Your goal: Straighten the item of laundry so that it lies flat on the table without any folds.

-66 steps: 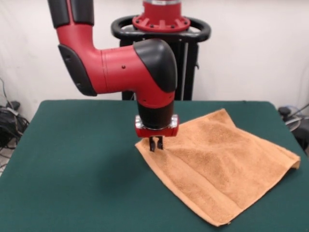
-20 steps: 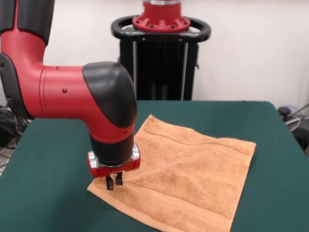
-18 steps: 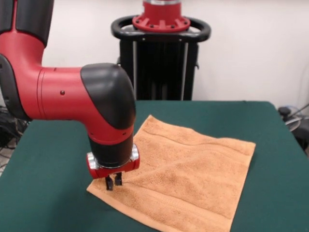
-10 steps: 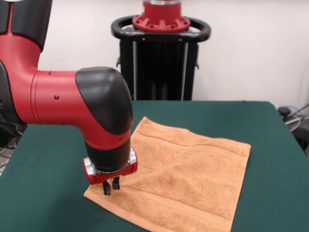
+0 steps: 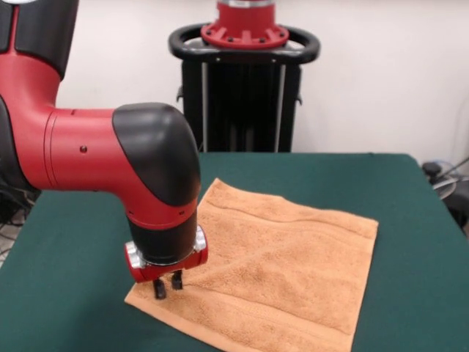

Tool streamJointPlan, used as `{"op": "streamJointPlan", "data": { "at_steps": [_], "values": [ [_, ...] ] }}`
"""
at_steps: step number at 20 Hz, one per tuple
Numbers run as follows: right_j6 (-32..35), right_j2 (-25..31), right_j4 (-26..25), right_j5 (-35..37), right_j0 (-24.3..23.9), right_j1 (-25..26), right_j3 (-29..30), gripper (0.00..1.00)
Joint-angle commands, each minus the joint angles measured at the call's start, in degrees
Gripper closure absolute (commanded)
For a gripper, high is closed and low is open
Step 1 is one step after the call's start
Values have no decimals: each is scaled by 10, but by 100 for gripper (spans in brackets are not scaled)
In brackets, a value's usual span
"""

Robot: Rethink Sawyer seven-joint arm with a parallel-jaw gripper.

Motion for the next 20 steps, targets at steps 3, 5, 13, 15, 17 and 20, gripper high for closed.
{"op": "streamJointPlan", "data": {
  "at_steps": [3, 5, 13, 15, 17, 20],
  "values": [
    [-61, 24, 3, -28, -3, 14, -30, 0],
    [-52, 19, -3, -38, 2, 5, -24, 0],
    [-27, 11, 6, -27, 9, -3, -10, 0],
    [-21, 9, 6, -32, 7, -12, 4, 0],
    [-13, 7, 6, -41, 6, -23, 20, 0],
    [3, 3, 8, -52, 5, -40, 46, 0]
  ]
}}
